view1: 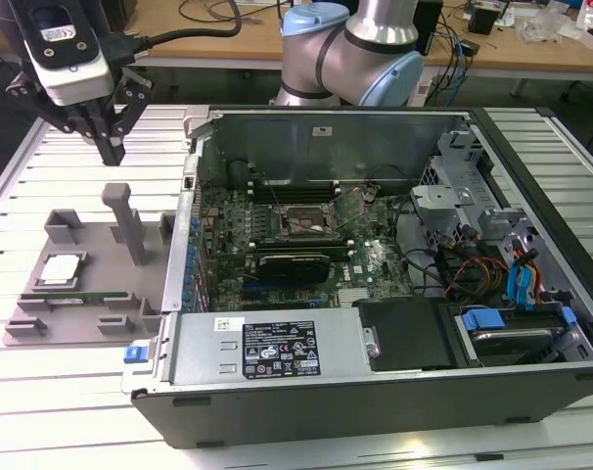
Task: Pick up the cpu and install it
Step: 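Reach for the cpu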
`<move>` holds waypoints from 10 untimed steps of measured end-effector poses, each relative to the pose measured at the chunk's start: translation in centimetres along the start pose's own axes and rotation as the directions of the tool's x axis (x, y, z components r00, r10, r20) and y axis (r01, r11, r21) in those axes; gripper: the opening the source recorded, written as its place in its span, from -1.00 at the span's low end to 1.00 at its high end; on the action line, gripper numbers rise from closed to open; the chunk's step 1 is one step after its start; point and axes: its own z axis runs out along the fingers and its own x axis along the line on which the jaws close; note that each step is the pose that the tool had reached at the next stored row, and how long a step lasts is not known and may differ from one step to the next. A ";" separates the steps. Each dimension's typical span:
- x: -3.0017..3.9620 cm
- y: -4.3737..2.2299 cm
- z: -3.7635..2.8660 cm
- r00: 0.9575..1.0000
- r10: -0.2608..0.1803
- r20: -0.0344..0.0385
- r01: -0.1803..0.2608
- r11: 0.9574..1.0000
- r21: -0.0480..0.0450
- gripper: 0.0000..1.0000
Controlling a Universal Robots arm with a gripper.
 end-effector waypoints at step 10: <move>1.62 -0.12 0.04 1.000 0.000 0.000 0.000 1.000 0.000 -0.79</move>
